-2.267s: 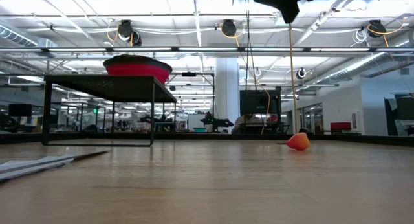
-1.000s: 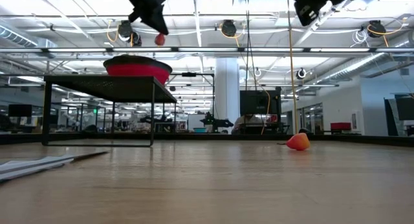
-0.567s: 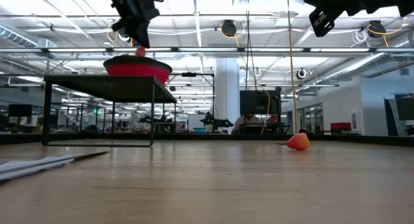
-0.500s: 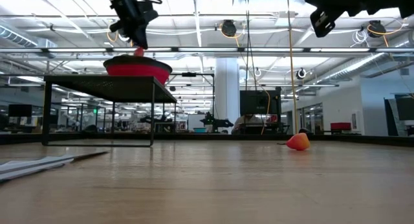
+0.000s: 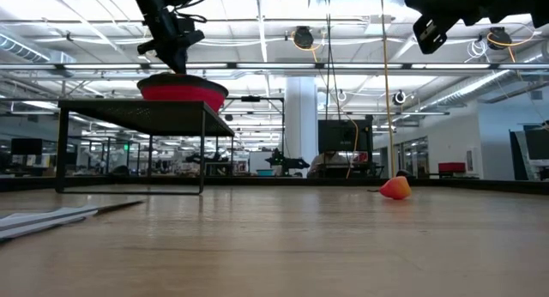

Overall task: Pick & Place Fruit
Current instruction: Put the peach into the red strainer bowl on the shelf

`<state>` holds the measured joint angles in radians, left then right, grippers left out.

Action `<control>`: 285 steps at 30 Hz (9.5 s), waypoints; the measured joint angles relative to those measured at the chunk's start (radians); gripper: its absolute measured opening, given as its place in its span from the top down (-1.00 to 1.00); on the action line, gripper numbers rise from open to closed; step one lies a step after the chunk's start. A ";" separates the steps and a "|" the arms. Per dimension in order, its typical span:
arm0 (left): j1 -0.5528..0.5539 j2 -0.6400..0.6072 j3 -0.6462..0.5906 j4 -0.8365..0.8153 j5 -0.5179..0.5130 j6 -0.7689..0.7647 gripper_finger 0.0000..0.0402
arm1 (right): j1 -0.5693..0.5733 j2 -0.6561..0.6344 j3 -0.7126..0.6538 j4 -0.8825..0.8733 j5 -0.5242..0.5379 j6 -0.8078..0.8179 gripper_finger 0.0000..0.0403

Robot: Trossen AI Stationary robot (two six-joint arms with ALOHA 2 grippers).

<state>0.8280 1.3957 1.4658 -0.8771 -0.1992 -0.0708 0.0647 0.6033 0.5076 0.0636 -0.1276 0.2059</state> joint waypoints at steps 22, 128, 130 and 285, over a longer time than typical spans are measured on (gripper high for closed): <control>-0.008 0.071 0.000 -0.070 -0.010 0.095 1.00 | 0.000 0.000 0.000 0.000 0.026 0.013 1.00; -0.517 -0.967 -0.787 0.433 0.200 -0.108 0.92 | -0.009 0.829 0.529 -0.773 -0.037 0.100 0.57; -0.516 -0.967 -0.787 0.433 0.201 -0.107 0.94 | -0.019 0.841 0.529 -0.772 -0.039 0.121 0.46; -0.770 0.002 -0.252 0.943 0.523 0.040 -0.03 | -0.163 0.572 0.220 0.556 -0.154 0.221 0.49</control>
<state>0.0578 1.3976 1.2142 0.0655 0.3233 -0.0311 -0.0983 1.1755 0.7280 0.6198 -0.2819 0.4266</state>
